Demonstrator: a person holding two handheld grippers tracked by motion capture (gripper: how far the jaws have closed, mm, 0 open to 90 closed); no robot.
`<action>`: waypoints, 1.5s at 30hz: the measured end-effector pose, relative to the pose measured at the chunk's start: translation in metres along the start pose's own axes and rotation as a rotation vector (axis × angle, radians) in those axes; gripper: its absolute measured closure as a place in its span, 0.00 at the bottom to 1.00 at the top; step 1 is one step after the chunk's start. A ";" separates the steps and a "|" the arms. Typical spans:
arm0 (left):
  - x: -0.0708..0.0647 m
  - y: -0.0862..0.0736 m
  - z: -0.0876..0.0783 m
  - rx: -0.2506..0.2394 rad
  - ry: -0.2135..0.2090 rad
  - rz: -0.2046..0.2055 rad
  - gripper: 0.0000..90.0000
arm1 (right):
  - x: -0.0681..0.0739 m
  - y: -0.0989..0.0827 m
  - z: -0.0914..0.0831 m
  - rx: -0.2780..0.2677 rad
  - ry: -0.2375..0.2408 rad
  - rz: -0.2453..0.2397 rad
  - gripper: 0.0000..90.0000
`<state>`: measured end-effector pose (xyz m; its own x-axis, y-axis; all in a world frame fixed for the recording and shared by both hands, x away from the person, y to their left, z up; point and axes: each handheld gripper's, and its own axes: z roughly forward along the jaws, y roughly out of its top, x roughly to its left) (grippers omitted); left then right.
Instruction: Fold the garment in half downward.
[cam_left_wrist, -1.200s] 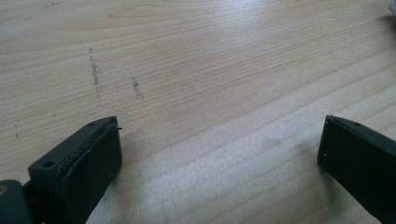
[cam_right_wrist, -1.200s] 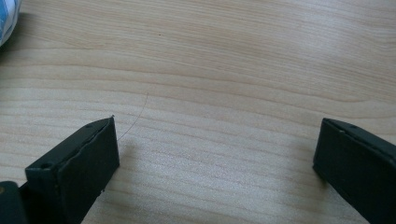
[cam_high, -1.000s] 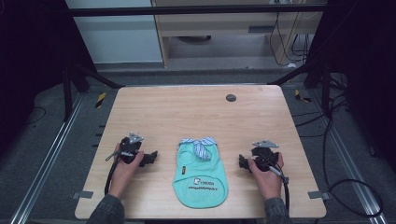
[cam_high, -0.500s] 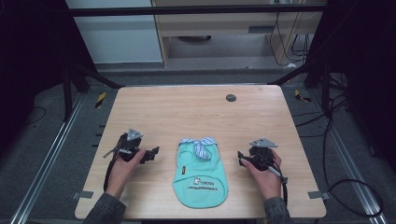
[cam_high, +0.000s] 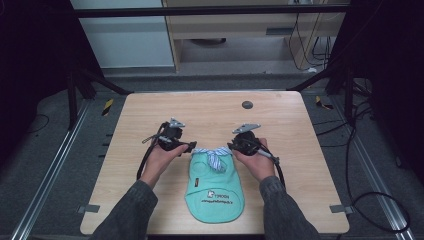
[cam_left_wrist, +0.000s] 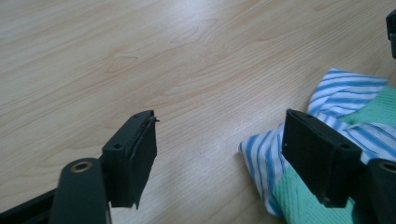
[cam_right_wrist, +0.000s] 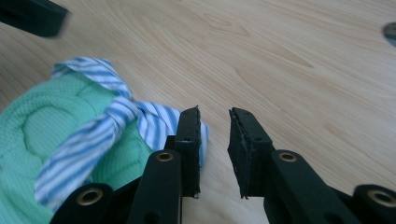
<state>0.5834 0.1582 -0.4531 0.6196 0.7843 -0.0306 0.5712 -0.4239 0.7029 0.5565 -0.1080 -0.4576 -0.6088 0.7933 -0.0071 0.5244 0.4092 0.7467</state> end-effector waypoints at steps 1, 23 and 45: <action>-0.002 0.000 0.005 0.002 -0.020 -0.017 0.32 | 0.001 0.004 0.007 0.017 0.021 -0.015 0.82; -0.005 -0.017 0.019 0.106 -0.039 -0.013 0.46 | 0.007 -0.009 0.040 0.134 0.042 0.008 0.70; -0.016 -0.025 0.024 0.103 -0.111 0.059 0.93 | 0.014 -0.003 0.036 0.162 0.065 -0.078 0.94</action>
<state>0.5715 0.1452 -0.4871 0.7062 0.7041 -0.0737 0.5807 -0.5165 0.6293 0.5678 -0.0824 -0.4840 -0.6860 0.7275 -0.0136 0.5600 0.5398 0.6285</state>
